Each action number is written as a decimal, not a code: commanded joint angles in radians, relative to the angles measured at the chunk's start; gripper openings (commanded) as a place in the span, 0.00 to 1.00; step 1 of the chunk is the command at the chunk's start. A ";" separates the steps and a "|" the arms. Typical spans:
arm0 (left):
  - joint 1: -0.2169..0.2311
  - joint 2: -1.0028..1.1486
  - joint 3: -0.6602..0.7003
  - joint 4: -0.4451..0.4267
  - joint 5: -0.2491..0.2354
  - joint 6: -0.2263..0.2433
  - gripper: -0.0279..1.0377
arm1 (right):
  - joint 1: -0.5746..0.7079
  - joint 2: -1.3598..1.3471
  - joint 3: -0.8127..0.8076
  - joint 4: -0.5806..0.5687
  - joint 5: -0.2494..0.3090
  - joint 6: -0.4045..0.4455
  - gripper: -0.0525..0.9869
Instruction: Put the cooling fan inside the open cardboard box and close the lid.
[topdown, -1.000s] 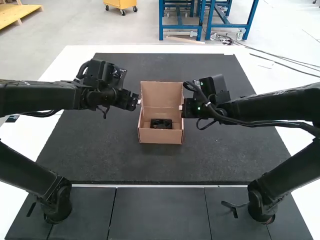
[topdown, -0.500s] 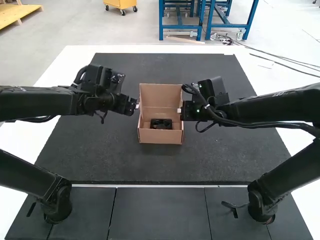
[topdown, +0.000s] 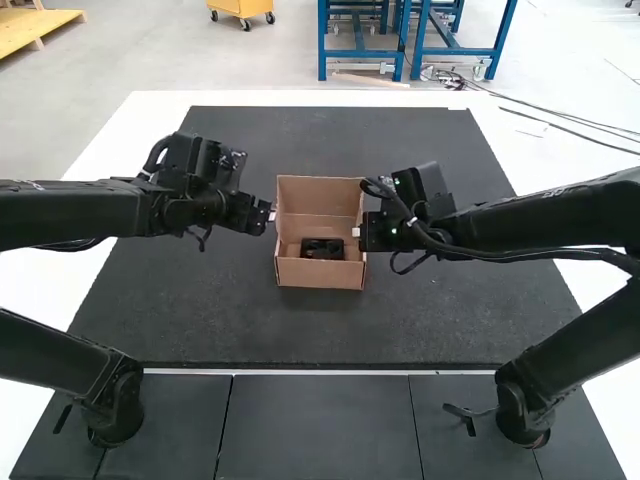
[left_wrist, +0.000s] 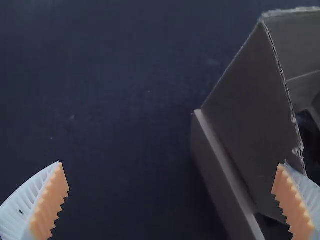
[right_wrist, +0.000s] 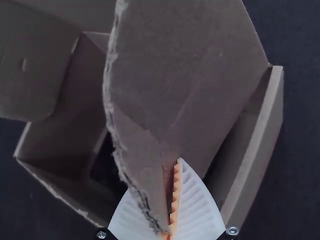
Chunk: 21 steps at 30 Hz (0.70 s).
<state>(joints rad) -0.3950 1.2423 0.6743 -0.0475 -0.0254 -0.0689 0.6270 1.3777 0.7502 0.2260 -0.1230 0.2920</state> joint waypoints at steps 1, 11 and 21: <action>-0.010 -0.033 -0.013 0.008 0.016 -0.008 0.93 | 0.031 -0.026 -0.020 -0.008 -0.061 0.001 0.04; -0.011 -0.060 -0.041 0.001 0.027 -0.008 0.93 | 0.031 -0.026 -0.041 -0.060 -0.033 -0.037 0.04; -0.011 -0.066 -0.041 -0.002 0.028 -0.006 0.93 | 0.031 -0.026 -0.043 -0.079 -0.009 -0.060 0.05</action>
<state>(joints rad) -0.3950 1.2011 0.6296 -0.0540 -0.0101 -0.0685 0.6292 1.3724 0.7166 0.1551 -0.1139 0.2451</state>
